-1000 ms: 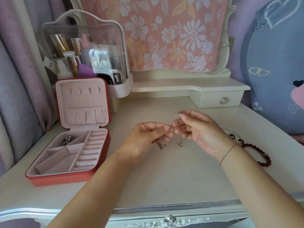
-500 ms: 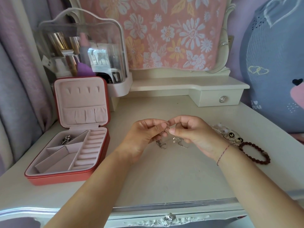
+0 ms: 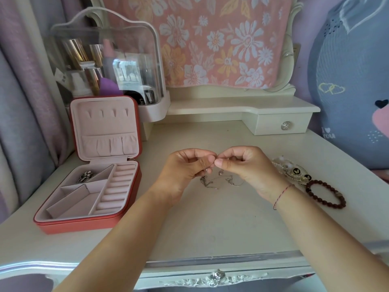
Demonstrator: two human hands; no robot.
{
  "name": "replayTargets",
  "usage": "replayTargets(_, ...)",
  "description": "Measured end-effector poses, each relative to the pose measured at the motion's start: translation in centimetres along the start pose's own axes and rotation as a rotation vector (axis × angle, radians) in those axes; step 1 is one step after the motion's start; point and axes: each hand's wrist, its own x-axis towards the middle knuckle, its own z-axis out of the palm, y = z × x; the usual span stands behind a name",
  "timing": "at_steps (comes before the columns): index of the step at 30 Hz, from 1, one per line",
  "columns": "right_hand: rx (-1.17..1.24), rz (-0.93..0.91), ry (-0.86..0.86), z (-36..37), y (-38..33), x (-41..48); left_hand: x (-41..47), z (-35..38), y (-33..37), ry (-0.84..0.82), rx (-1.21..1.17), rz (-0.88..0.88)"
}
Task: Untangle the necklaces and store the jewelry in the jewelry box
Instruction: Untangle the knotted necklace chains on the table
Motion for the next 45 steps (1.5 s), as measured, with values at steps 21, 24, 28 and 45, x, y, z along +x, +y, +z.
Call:
replayTargets(21, -0.050, 0.040, 0.014, -0.02, -0.07, -0.12, 0.02, -0.05, -0.26, -0.097, -0.028, 0.013)
replayTargets(24, -0.072, 0.017, 0.028, -0.13, 0.02, -0.10, 0.06, -0.08, -0.32, -0.106, -0.029, 0.024)
replayTargets(28, -0.071, 0.011, 0.002, -0.05, 0.07, -0.07, 0.10, -0.22, -0.26, -0.101, -0.029, 0.049)
replayTargets(45, 0.145, 0.099, -0.003, -0.44, -0.45, 0.00, 0.00, -0.05, -0.21, -0.051, 0.041, 0.034)
